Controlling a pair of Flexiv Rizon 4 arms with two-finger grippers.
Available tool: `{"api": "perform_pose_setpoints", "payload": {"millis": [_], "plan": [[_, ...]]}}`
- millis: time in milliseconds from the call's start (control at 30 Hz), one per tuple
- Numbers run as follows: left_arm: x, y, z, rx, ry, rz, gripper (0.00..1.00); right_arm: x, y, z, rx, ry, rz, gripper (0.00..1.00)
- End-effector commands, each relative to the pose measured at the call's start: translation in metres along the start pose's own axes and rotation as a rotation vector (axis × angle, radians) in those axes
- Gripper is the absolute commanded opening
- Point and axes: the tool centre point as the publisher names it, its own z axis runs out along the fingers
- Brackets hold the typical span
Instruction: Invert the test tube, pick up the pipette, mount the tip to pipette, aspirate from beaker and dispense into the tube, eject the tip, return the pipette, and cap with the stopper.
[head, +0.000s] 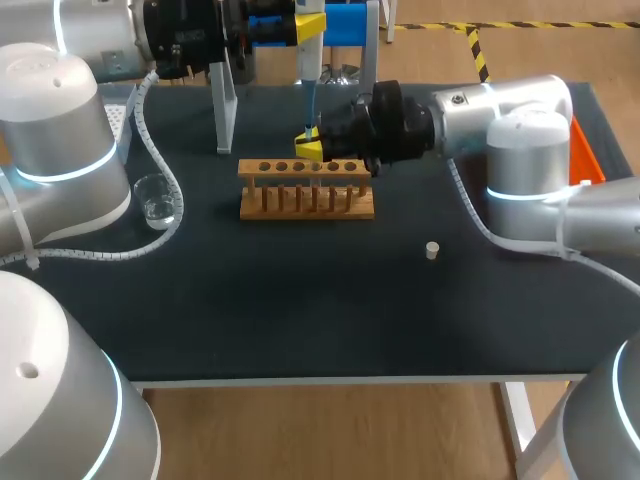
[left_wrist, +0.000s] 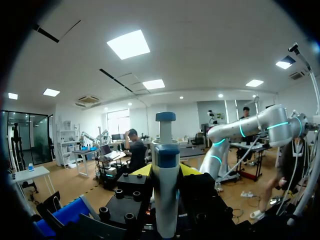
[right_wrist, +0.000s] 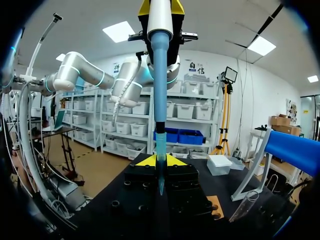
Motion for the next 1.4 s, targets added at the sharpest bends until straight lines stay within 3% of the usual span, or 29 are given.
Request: {"api": "perform_pose_setpoints", "payload": {"millis": [33, 1400], "plan": [[0.000, 0.000, -0.001, 0.000, 0.002, 0.000, 0.00, 0.002, 0.001, -0.001, 0.003, -0.001, -0.002, 0.00], [0.000, 0.000, -0.001, 0.000, 0.002, 0.000, 0.00, -0.001, 0.024, 0.003, -0.031, -0.002, -0.023, 0.00]]}}
